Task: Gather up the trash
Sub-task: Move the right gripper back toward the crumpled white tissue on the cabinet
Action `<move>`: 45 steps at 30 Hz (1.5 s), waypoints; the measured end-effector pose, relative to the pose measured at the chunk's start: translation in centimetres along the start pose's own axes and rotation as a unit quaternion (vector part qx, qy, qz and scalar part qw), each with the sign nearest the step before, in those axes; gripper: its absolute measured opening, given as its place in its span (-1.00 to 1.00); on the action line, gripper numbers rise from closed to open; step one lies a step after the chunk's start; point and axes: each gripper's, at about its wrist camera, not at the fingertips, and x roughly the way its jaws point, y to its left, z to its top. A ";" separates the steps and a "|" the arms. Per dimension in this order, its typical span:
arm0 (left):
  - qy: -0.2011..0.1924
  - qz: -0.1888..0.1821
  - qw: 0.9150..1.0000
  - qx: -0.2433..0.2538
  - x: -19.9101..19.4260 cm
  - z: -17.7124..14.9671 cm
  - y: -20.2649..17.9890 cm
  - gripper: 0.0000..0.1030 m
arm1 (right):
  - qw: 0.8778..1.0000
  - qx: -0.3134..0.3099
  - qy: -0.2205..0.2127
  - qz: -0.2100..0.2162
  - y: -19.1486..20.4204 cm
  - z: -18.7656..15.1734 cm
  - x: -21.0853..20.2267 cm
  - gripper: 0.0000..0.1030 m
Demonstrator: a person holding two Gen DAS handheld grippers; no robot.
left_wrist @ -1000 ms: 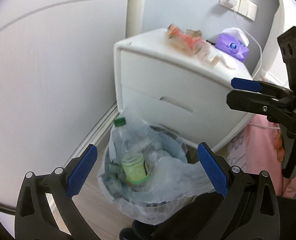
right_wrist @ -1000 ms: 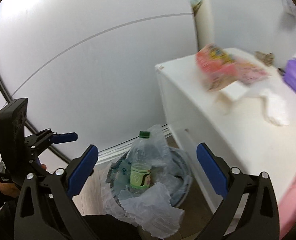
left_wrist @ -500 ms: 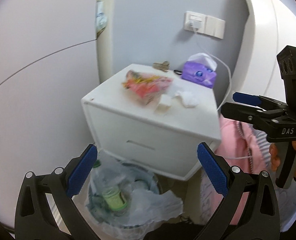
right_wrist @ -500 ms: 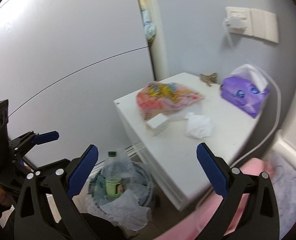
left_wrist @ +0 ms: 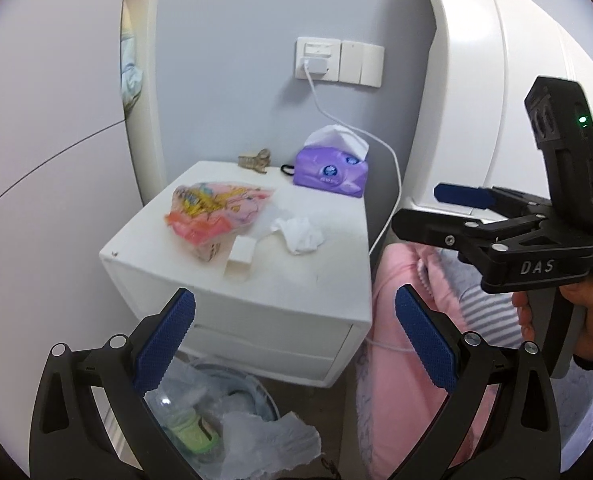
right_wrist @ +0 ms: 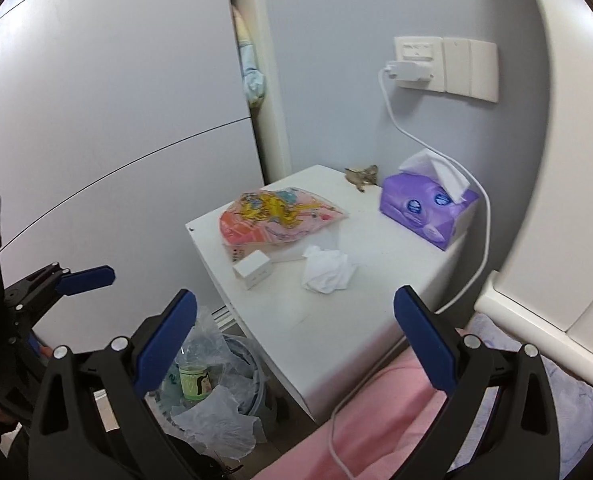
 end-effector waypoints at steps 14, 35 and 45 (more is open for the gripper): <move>0.001 -0.014 1.000 -0.016 2.2 1.4 0.8 0.89 | 1.000 0.002 0.013 0.003 -2.1 0.8 1.8 0.87; 0.030 -0.036 0.999 -0.004 9.1 1.3 3.4 0.79 | 0.998 0.015 0.063 0.008 -4.4 1.7 9.3 0.86; 0.046 -0.038 0.998 0.003 12.3 0.8 4.9 0.64 | 0.996 0.006 0.087 0.012 -4.8 1.3 12.5 0.86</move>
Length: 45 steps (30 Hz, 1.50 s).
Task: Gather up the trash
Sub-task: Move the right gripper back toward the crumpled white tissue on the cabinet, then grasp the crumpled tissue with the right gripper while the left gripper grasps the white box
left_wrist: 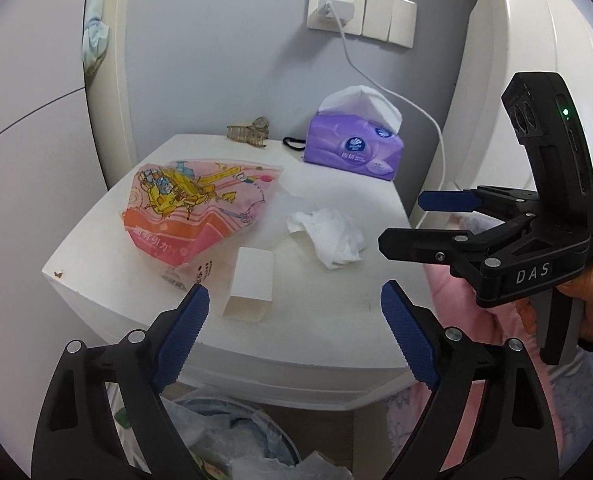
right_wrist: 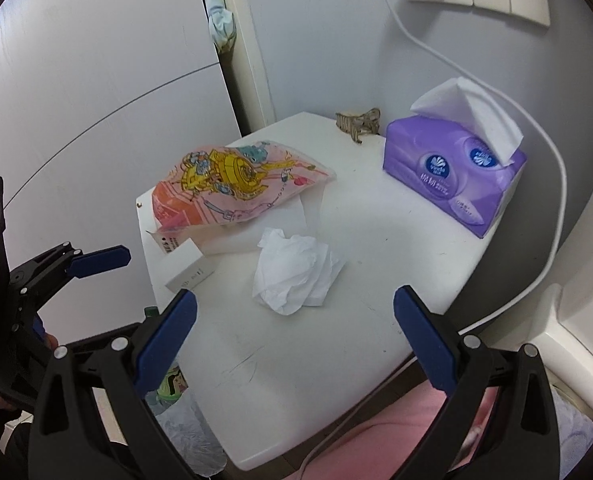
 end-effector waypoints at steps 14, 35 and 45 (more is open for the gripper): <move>0.013 -0.009 1.000 0.004 2.4 -0.2 1.3 0.41 | 1.000 0.004 0.028 0.000 0.0 0.0 3.5 0.40; 0.020 -0.013 1.000 0.004 3.7 0.0 1.9 -0.13 | 0.999 -0.004 0.036 -0.006 0.0 0.8 5.2 0.21; 0.017 -0.010 1.000 -0.004 4.0 0.1 2.4 -0.18 | 0.999 -0.024 0.031 -0.019 0.7 0.7 5.3 0.21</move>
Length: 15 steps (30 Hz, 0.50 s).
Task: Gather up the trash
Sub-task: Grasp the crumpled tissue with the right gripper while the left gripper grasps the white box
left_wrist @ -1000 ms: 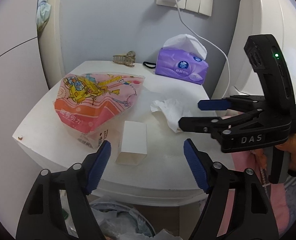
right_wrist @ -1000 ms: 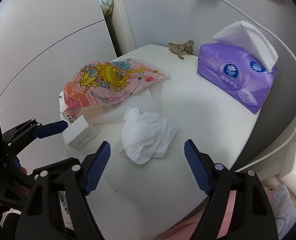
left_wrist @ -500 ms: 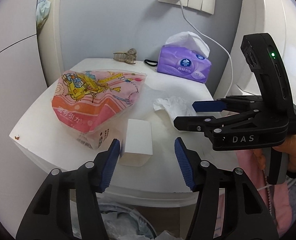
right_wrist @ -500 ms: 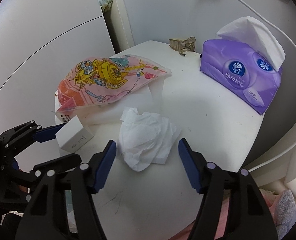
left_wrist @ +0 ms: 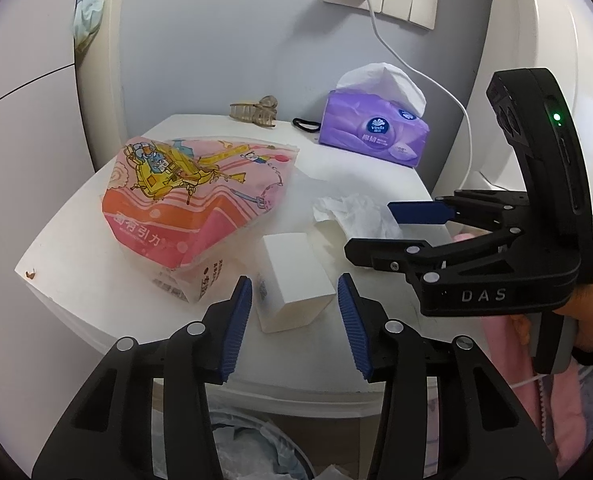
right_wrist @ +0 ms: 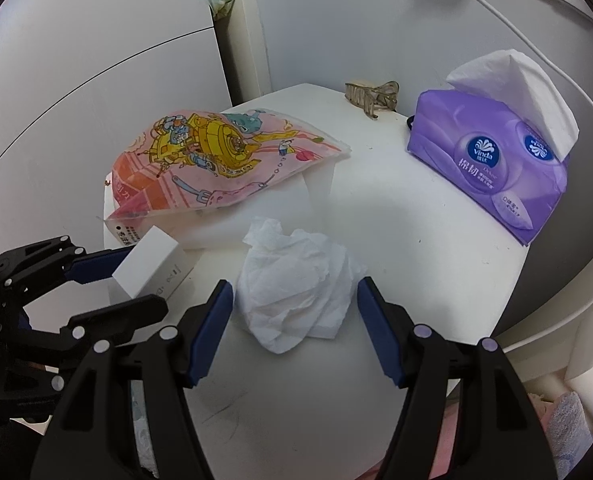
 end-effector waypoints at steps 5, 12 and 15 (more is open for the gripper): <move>-0.006 0.006 1.000 -0.003 0.0 0.2 0.2 -0.18 | 1.000 -0.009 -0.003 -0.003 0.2 0.0 0.2 0.21; -0.007 0.005 1.000 0.000 0.0 0.3 0.2 -0.37 | 1.000 -0.014 -0.006 -0.007 0.2 0.0 0.3 0.04; -0.008 0.007 1.000 0.001 0.0 0.3 0.2 -0.42 | 1.000 -0.015 -0.008 -0.006 0.2 0.1 0.4 -0.05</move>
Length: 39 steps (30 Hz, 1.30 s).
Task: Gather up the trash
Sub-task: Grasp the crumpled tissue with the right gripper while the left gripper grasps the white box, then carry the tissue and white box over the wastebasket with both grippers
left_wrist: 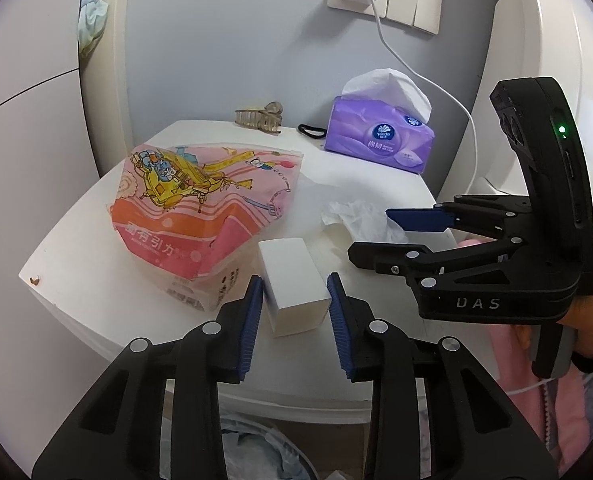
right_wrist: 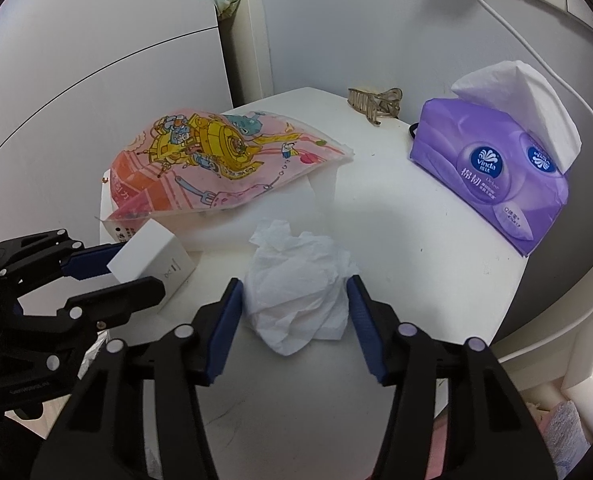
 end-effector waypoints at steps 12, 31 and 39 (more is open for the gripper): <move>-0.007 0.003 1.000 -0.004 -0.1 -0.1 0.0 -0.45 | 1.000 0.005 -0.014 0.006 0.1 0.0 -0.4 -0.59; -0.021 0.011 1.000 -0.002 -2.1 0.3 -0.6 -0.51 | 0.999 0.021 -0.033 0.035 0.9 -0.2 -3.3 -0.64; -0.030 0.017 0.999 -0.002 -3.8 0.7 -0.9 -0.52 | 0.998 0.016 -0.038 0.046 1.9 -0.1 -4.8 -0.64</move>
